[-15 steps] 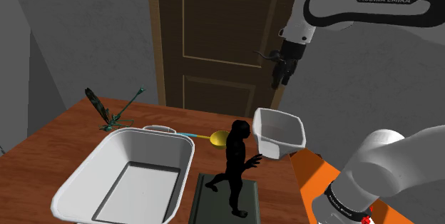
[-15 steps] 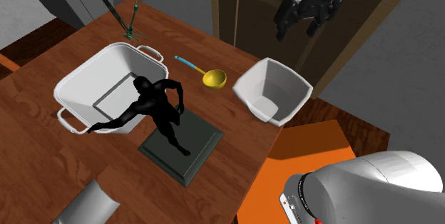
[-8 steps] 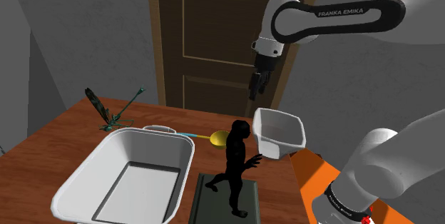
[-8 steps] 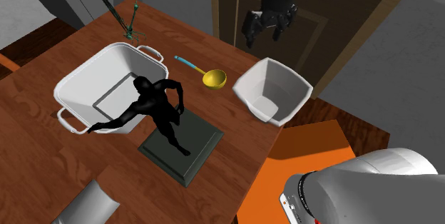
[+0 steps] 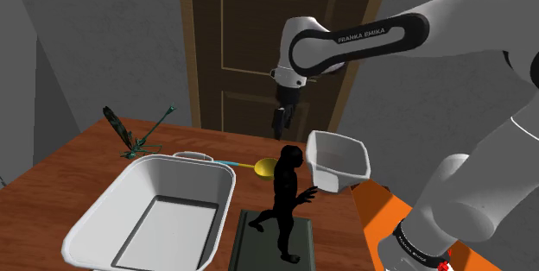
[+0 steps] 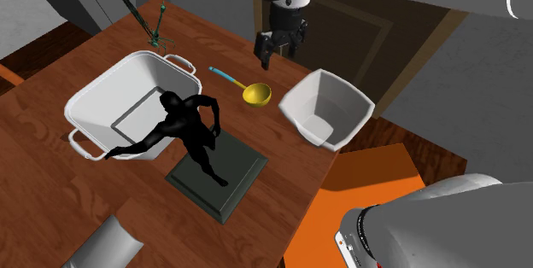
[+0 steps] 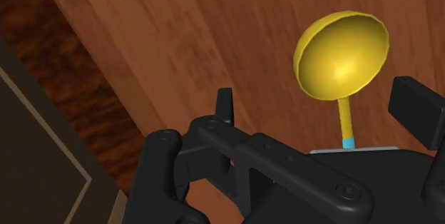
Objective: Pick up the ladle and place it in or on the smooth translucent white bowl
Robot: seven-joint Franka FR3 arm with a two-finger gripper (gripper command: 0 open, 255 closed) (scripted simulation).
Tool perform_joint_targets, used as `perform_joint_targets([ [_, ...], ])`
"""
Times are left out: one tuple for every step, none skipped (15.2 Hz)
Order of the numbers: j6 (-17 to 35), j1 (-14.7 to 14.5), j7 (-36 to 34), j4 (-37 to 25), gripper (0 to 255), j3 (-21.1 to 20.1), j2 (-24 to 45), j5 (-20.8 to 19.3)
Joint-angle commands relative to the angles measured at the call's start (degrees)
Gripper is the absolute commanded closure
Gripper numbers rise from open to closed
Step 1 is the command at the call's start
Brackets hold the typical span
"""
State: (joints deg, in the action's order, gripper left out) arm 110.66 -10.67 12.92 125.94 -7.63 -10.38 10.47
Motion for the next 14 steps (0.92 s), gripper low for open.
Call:
perform_joint_targets([
  [1.61,-0.93,0.60,-1.34,0,-1.03,3.30,-0.10],
  [2.38,-1.41,0.81,-2.16,0,-1.57,5.08,-0.22],
  [3.12,-1.90,0.99,-3.03,0,-2.10,6.87,-0.37],
  [3.82,-2.38,1.16,-3.94,0,-2.63,8.67,-0.57],
  [4.49,-2.87,1.31,-4.89,0,-3.14,10.47,-0.80],
  [5.11,-3.37,1.44,-5.88,0,-3.64,12.27,-1.07],
  [5.70,-3.89,1.55,-6.90,0,-4.13,14.08,-1.39],
  [6.24,-4.41,1.64,-7.97,0,-4.60,15.90,-1.73],
  [6.75,-4.94,1.72,-9.08,0,-5.06,17.72,-2.12],
  [6.96,-5.20,1.75,-9.58,0,-5.24,18.51,-2.30],
  [7.70,-5.27,1.74,-9.10,0,-5.27,18.77,-2.30],
  [8.44,-5.33,1.73,-8.63,0,-5.31,19.05,-2.30],
  [9.18,-5.40,1.72,-8.18,0,-5.34,19.33,-2.31],
  [9.92,-5.47,1.71,-7.73,0,-5.38,19.62,-2.31],
])
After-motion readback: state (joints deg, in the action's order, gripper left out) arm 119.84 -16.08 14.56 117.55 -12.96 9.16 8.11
